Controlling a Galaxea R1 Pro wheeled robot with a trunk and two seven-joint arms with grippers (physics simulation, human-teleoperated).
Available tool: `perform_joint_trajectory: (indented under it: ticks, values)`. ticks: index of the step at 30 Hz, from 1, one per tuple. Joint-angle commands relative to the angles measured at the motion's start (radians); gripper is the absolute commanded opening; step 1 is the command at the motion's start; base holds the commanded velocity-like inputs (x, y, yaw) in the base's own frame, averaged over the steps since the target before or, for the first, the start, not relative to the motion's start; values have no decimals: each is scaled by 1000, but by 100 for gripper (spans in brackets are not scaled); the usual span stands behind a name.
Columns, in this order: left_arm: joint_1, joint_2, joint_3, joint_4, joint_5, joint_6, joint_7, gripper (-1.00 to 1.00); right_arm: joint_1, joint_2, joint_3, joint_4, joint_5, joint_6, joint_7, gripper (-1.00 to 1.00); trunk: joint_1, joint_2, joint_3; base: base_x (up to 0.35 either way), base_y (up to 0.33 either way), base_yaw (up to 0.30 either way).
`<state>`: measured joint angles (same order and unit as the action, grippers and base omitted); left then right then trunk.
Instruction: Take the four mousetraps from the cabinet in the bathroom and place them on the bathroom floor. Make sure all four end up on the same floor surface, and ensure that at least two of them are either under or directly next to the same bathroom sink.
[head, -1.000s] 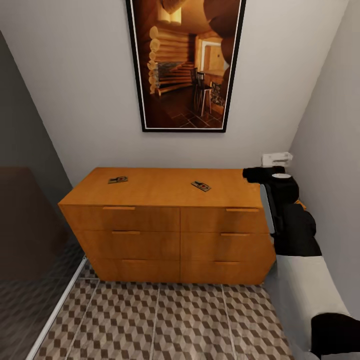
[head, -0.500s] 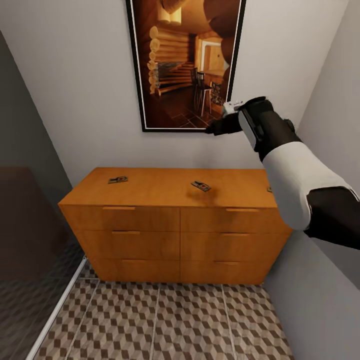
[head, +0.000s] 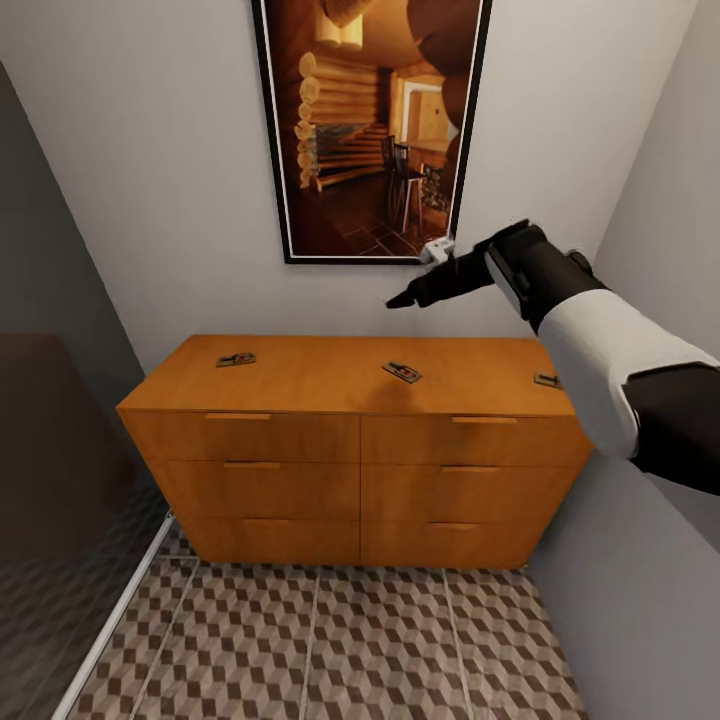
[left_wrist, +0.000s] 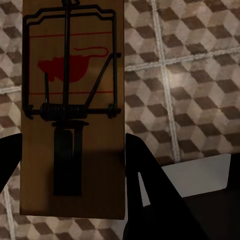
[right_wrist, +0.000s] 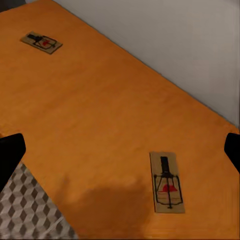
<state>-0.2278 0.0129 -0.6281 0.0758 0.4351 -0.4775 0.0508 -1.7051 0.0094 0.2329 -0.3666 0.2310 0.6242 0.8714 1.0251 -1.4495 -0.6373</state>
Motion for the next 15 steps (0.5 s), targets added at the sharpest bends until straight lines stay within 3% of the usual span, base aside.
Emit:
perform_joint_trajectory:
  ticks: [1,3,9,15]
  values:
    - [-1,-1,-9,2,1,-4,4,-100,-1,-3,0,30,41,-20,17,100,0,0,-1,0,0,0]
    - [-1,-1,-9,2,1,-4,4,-100,-1,-6,1,66,77,-46,28,100,0,0,-1,0,0,0]
    - [-1,-1,-9,2,1,-4,4,-100,-1,-28,2,196,244,-202,100,100,0,0,-1,0,0,0]
    - [-1,-1,-9,2,1,-4,4,-100,-1,-62,2,234,290,-243,125,100,0,0,-1,0,0,0]
